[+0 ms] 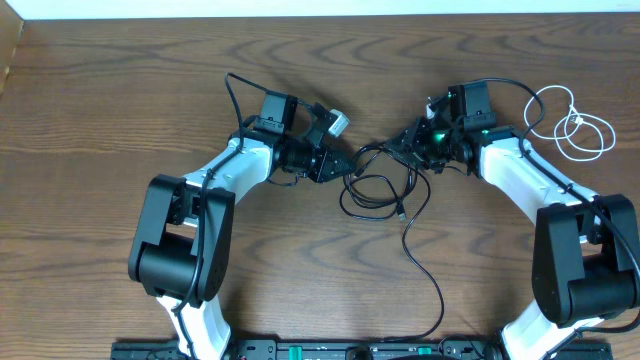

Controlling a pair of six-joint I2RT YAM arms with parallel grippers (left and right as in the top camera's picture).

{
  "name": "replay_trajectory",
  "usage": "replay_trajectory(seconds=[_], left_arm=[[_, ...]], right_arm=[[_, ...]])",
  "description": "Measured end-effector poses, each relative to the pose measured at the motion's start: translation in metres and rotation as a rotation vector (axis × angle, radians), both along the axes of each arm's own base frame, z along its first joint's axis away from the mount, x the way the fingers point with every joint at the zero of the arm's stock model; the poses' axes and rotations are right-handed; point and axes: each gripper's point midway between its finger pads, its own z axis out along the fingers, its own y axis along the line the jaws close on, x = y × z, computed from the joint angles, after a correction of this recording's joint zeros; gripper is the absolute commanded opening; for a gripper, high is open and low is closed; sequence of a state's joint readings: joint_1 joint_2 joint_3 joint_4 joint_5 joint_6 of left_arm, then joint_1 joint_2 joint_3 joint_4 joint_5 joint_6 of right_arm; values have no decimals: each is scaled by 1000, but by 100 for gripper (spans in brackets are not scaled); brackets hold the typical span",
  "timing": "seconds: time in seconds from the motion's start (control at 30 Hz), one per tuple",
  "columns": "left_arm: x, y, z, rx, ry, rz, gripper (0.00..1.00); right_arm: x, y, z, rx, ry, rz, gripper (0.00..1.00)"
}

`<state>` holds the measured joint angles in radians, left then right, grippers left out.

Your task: Untangle cables

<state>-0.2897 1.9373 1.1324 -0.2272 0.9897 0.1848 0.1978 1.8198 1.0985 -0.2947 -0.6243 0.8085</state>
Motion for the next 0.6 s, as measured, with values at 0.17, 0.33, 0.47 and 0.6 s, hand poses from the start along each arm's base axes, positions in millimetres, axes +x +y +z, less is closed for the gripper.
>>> replay_trajectory(seconds=[0.17, 0.33, 0.47, 0.6], left_arm=[[0, 0, 0, 0, 0, 0, 8], [0, 0, 0, 0, 0, 0, 8], [0, 0, 0, 0, 0, 0, 8], [0, 0, 0, 0, 0, 0, 8]], right_arm=[[0, 2, -3, -17, 10, -17, 23], [-1, 7, -9, -78, 2, -30, 24], [1, 9, -11, -118, -16, -41, 24], [3, 8, -14, -159, -29, -60, 24]])
